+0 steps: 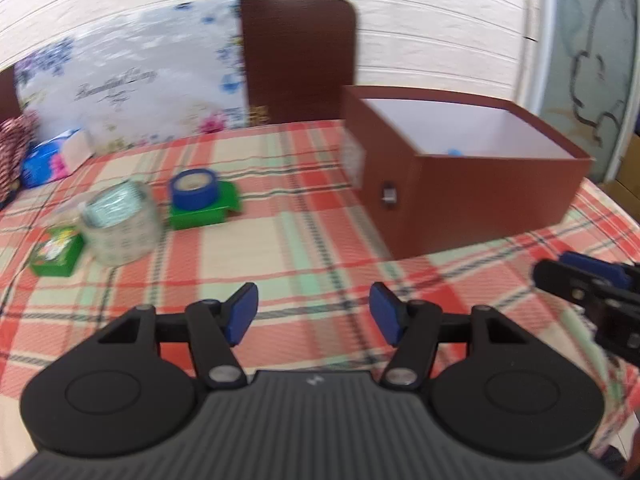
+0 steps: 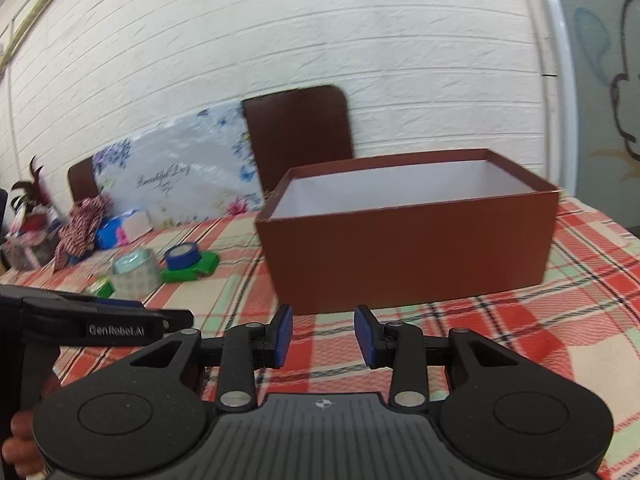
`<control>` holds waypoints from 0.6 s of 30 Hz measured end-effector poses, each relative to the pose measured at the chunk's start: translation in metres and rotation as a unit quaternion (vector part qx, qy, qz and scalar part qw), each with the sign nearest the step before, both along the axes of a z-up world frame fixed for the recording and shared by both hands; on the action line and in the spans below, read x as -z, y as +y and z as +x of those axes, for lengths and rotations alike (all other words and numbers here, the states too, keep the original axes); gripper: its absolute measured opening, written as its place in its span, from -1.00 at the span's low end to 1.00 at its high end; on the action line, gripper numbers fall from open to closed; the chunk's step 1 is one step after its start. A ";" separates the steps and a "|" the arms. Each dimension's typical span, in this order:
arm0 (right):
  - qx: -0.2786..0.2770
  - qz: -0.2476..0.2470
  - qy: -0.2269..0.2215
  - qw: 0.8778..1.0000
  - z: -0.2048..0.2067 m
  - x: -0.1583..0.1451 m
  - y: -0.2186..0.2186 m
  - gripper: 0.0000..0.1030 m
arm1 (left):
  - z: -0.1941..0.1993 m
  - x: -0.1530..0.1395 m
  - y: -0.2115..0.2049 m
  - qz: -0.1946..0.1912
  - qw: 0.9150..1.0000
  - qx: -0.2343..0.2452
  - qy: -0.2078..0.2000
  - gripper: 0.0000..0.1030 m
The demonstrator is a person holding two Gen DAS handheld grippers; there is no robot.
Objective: Organize objects
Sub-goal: 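Withdraw the right tool from the box toward the remaining items, then grasp the clear packing tape roll with the right tool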
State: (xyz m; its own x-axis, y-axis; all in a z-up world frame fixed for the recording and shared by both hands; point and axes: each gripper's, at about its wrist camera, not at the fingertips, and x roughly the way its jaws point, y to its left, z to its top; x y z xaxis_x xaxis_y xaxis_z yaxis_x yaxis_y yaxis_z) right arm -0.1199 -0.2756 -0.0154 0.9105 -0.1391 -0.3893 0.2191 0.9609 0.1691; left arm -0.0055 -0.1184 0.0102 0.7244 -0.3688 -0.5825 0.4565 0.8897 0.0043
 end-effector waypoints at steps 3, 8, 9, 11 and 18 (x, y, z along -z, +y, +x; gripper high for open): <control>-0.047 -0.010 0.019 0.999 0.016 0.002 0.014 -0.31 | 0.022 0.011 0.041 0.016 0.998 -0.054 -0.007 0.28; -0.141 -0.028 0.035 0.989 0.060 0.000 0.055 -0.25 | 0.068 0.034 0.132 0.040 0.979 -0.200 -0.008 0.34; -0.157 -0.029 0.038 0.987 0.073 0.000 0.065 -0.21 | 0.077 0.038 0.151 0.038 0.971 -0.234 -0.007 0.36; -0.184 -0.039 0.037 0.982 0.098 -0.002 0.086 -0.21 | 0.089 0.047 0.188 0.018 0.955 -0.295 -0.005 0.49; -0.263 -0.106 0.016 0.959 0.174 -0.017 0.154 -0.19 | 0.087 0.047 0.200 -0.045 0.956 -0.287 -0.030 0.55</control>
State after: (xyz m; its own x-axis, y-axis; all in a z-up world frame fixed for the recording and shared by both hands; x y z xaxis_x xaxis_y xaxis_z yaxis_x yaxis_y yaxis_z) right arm 0.0542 -0.1212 0.0020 0.8650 0.2561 -0.4315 -0.3025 0.9523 -0.0412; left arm 0.0818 0.0813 -0.0371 0.8534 0.0536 -0.5186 -0.1063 0.9917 -0.0724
